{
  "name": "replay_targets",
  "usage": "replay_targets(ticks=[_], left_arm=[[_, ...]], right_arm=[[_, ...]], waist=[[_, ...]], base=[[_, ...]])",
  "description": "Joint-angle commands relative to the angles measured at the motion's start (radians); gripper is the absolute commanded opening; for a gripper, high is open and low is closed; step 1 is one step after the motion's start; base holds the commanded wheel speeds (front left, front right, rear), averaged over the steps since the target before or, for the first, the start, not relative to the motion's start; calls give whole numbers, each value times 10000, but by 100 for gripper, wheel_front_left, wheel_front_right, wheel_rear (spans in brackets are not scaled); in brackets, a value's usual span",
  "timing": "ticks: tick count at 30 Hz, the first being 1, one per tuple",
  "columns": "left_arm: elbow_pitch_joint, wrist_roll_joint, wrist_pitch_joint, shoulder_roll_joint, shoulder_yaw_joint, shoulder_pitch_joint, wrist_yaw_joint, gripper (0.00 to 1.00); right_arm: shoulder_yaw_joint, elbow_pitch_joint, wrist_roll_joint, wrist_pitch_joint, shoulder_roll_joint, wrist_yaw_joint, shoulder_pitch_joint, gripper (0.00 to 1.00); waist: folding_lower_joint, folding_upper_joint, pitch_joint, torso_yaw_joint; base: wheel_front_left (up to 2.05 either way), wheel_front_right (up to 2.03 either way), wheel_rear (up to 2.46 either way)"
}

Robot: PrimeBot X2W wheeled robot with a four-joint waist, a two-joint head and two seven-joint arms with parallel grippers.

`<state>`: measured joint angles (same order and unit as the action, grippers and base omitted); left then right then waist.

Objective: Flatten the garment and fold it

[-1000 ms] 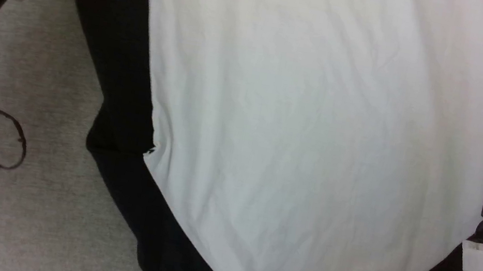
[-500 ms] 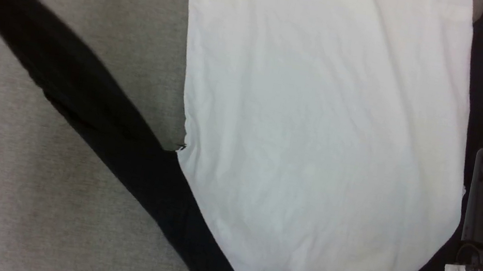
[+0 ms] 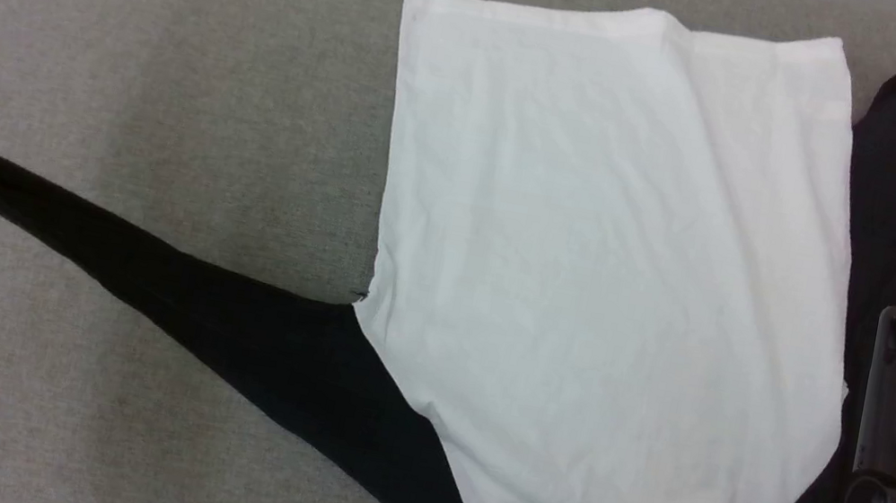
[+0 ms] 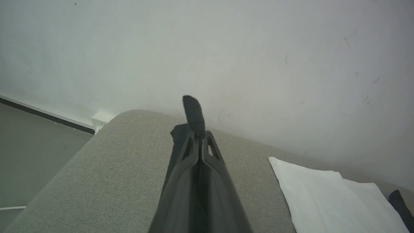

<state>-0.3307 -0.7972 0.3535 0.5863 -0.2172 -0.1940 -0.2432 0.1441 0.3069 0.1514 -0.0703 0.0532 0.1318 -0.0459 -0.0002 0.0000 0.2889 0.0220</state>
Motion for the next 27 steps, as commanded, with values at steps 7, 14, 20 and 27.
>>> replay_targets(ticks=[7,14,20,27], left_arm=[[-703,859,-282,-148,914,-90,-151,0],[-1792,1885,-34,-475,3198,-1454,124,0],[-2008,2854,177,-1999,6037,-3097,387,0],[-328,3379,-287,-4491,9078,-4301,1037,0]], right_arm=[[392,189,44,57,-28,-11,-163,100],[1283,452,86,118,-29,-11,-270,100],[2037,644,135,113,-29,-11,-149,100],[2463,762,169,126,-29,-11,-19,100]], waist=[[2,0,-479,1],[2,0,-616,-38],[2,0,-604,-78],[2,0,-327,-299]], base=[[0,0,0],[0,0,0],[0,0,0],[0,0,0]])
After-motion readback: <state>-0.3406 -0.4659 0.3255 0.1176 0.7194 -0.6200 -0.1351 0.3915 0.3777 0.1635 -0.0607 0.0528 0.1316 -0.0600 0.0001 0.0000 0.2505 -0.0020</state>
